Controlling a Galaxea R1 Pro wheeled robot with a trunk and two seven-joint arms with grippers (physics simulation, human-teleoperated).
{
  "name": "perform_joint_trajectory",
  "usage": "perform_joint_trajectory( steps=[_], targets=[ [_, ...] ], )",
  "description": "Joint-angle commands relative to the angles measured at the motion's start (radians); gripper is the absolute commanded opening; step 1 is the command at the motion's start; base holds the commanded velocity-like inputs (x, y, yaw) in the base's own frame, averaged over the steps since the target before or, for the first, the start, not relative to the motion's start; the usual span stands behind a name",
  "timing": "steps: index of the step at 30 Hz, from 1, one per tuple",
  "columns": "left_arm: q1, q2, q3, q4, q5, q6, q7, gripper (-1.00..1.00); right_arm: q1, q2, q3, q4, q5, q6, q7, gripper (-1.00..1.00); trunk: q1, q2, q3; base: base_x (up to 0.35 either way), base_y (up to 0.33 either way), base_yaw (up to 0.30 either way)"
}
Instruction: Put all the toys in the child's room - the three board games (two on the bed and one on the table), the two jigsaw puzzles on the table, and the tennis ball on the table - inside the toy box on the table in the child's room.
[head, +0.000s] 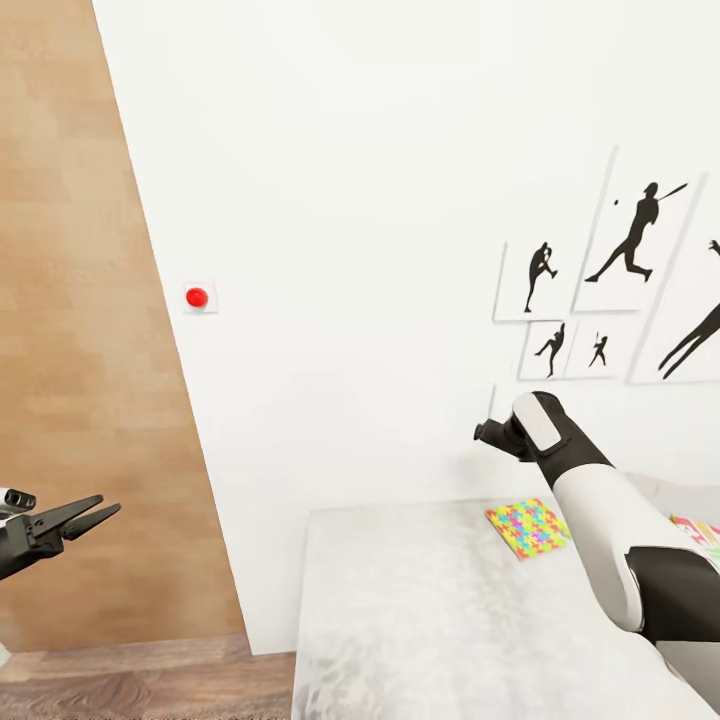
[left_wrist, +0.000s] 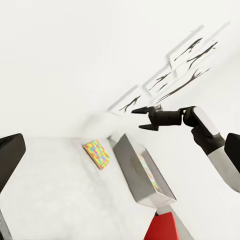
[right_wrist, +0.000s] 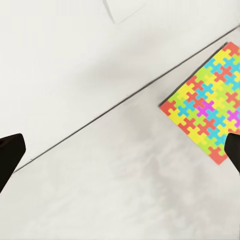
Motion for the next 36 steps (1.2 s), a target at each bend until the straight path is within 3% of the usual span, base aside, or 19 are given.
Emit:
perform_joint_trajectory(
  steps=[1,11,22,36],
  targets=[
    [-0.001,0.000,0.000,0.000,-0.001,0.011,-0.004,1.00,-0.001,-0.001,0.003,0.002,-0.006,-0.002,-0.009,1.00,0.001,-0.002,-0.004,0.000,0.000,0.000],
    [-0.001,0.001,0.000,0.000,-0.001,0.011,-0.004,1.00,-0.001,-0.005,0.007,0.008,0.009,-0.043,-0.009,1.00,0.001,-0.002,-0.020,0.000,0.000,0.000],
    [-0.001,0.001,0.001,0.000,-0.004,0.011,-0.004,1.00,-0.003,-0.029,0.005,0.010,0.093,-0.059,-0.009,1.00,0.001,-0.002,-0.038,0.000,0.000,0.000],
    [-0.001,0.001,0.000,0.000,-0.004,0.011,-0.004,1.00,-0.004,-0.047,0.004,0.010,0.107,-0.060,-0.009,1.00,0.001,-0.002,-0.061,0.000,0.000,0.000]
  ],
)
